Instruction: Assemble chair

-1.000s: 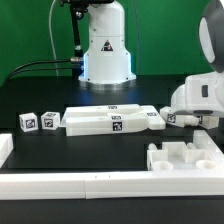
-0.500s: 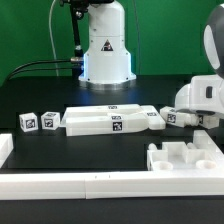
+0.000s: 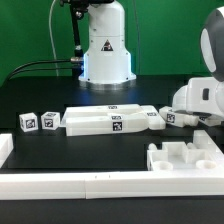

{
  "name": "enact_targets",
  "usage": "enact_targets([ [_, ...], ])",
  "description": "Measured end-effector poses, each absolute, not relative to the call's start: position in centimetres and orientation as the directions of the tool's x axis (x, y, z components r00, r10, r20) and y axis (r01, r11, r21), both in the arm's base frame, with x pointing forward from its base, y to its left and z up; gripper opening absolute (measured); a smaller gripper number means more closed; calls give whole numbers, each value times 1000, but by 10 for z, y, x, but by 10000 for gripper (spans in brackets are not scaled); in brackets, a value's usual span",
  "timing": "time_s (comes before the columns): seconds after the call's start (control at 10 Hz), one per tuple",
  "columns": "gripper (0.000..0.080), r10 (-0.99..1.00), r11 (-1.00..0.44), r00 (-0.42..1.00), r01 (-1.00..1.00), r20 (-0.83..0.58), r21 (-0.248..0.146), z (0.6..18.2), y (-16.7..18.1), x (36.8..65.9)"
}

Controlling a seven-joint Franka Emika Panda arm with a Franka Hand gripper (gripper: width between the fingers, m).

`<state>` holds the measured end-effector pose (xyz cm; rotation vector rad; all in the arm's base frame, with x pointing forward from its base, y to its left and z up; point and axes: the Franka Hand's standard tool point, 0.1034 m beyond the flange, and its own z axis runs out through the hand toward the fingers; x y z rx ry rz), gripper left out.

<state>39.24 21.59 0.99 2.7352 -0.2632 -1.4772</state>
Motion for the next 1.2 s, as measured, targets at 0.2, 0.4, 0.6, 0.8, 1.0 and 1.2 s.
enact_targets([
  [0.2, 68, -162, -984, 541, -152, -825, 93, 12, 208, 399],
  [0.4, 5, -181, -978, 539, -190, -822, 91, 15, 198, 409],
  [0.6, 2, -187, -976, 537, -196, -822, 94, 15, 194, 410],
  [0.8, 1, -155, -984, 537, -157, -829, 82, 18, 211, 401],
  [1.0, 85, -150, -987, 514, -135, -845, 93, 25, 222, 386],
  [1.2, 405, -183, -980, 523, -167, -832, 111, 29, 212, 396],
])
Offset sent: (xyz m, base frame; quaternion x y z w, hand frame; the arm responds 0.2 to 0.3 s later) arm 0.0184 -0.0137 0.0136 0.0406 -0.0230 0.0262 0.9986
